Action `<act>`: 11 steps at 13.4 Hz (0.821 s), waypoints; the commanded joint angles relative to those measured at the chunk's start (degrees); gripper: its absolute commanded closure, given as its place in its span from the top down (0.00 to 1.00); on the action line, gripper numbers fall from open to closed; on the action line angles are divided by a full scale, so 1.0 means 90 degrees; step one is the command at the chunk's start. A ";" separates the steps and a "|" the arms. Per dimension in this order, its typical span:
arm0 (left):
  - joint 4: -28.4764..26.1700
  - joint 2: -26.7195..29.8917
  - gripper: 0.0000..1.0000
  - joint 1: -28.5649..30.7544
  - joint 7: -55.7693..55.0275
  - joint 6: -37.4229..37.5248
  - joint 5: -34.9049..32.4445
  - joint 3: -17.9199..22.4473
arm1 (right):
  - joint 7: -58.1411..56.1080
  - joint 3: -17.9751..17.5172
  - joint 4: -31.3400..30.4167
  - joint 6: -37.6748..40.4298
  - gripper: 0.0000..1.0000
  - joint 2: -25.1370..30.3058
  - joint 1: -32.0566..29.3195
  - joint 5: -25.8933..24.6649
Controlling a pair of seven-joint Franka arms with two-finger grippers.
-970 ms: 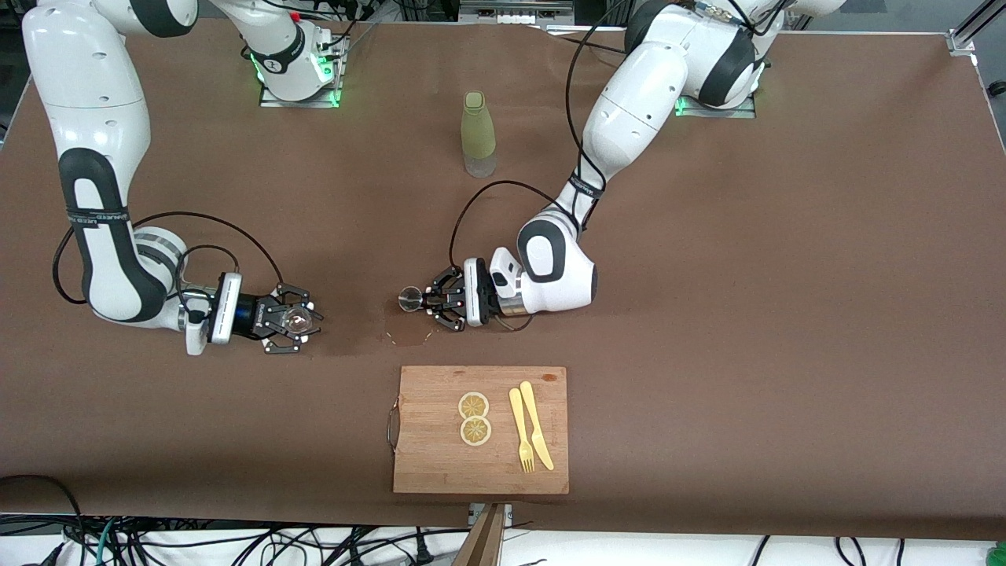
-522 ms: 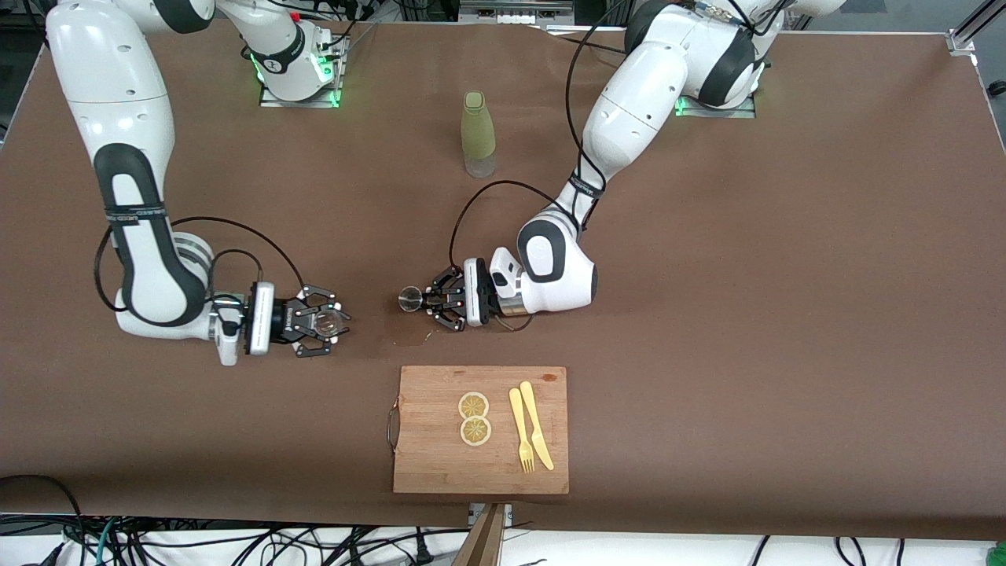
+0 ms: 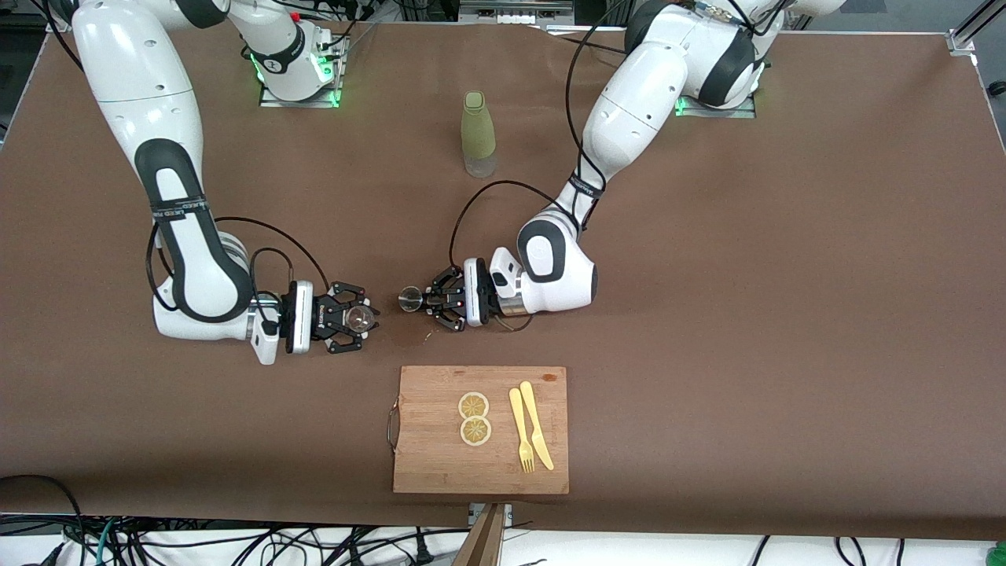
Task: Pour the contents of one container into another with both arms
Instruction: 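Carry the beaker with the right gripper over the jigger's cup, then tilt the beaker with the right gripper above the jigger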
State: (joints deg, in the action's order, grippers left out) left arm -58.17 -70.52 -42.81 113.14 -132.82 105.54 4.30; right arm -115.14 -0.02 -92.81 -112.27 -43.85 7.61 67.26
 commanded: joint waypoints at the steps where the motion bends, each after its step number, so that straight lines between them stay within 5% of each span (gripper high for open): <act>1: 0.0272 -0.0202 0.00 -0.0077 0.0066 -0.0018 0.0226 0.0195 | 0.0215 -0.0106 0.0215 0.0013 0.25 -0.0001 0.0014 -0.0247; 11: 0.0272 -0.0016 0.00 -0.0058 -0.0081 0.0012 0.0236 0.0196 | 0.1182 -0.0301 0.0449 0.0306 0.26 0.0106 0.0052 -0.1223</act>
State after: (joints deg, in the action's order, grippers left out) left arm -56.78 -70.50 -42.84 112.84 -132.73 105.54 5.31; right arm -106.48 -2.31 -88.99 -110.14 -43.67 8.20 58.00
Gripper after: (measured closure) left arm 0.789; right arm 0.744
